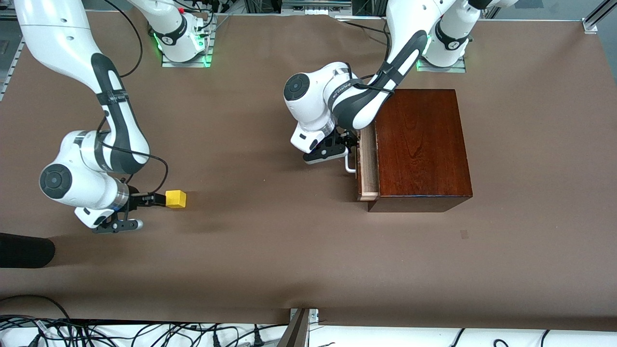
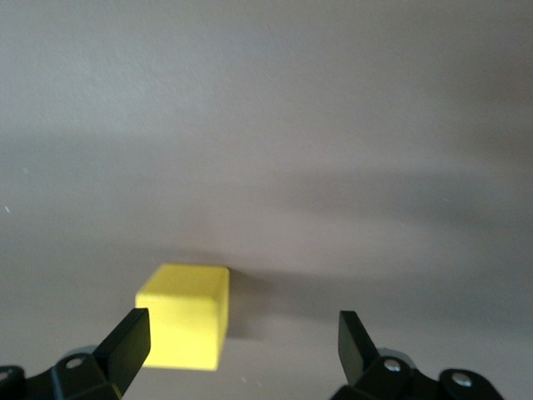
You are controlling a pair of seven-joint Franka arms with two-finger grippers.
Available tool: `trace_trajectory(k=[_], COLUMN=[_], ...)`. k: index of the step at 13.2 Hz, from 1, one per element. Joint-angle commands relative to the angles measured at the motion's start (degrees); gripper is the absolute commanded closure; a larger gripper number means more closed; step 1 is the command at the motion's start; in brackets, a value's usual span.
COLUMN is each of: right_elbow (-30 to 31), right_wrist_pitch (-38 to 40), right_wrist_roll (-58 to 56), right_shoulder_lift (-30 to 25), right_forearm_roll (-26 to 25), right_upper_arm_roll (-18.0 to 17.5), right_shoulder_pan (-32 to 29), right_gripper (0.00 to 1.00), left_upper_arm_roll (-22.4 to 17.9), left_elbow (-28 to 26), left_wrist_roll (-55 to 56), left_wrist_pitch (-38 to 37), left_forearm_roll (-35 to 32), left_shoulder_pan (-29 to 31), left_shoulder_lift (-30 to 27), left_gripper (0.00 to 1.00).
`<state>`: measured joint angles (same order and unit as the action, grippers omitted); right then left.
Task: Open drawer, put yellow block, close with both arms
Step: 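Pull the drawer open with the left gripper while the right gripper grasps the cube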
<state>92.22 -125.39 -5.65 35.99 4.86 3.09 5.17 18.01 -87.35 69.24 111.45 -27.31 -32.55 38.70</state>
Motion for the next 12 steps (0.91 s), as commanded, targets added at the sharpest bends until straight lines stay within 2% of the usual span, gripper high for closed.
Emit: trace_trajectory(k=[1, 6, 9, 12], right_elbow=[-2.4, 2.0, 7.3, 8.9], right_wrist_pitch=[0.1, -4.6, -10.1, -11.9], right_wrist_roll=[3.7, 3.2, 3.0, 3.0], right_shoulder_lift=[1.4, 1.7, 1.0, 1.0], right_forearm_roll=[1.0, 1.0, 0.9, 1.0], right_upper_arm_roll=[-0.4, -0.4, -0.4, -0.4], right_shoulder_pan=[1.6, 3.0, 3.0, 3.0], right_gripper=[0.0, 0.0, 0.0, 0.0], left_upper_arm_roll=[0.2, 0.2, 0.3, 0.2], left_elbow=[4.6, 6.7, 6.9, 6.9], left_wrist_roll=[1.2, 1.2, 1.6, 0.4], left_wrist_pitch=[2.5, 2.5, 2.5, 1.2], left_forearm_roll=[2.7, 4.7, 5.1, 7.5], left_shoulder_pan=[-1.2, -1.2, -1.2, -0.3], left_shoulder_lift=[3.0, 2.9, 2.5, -1.2], left_gripper=[0.0, 0.0, 0.0, 0.0])
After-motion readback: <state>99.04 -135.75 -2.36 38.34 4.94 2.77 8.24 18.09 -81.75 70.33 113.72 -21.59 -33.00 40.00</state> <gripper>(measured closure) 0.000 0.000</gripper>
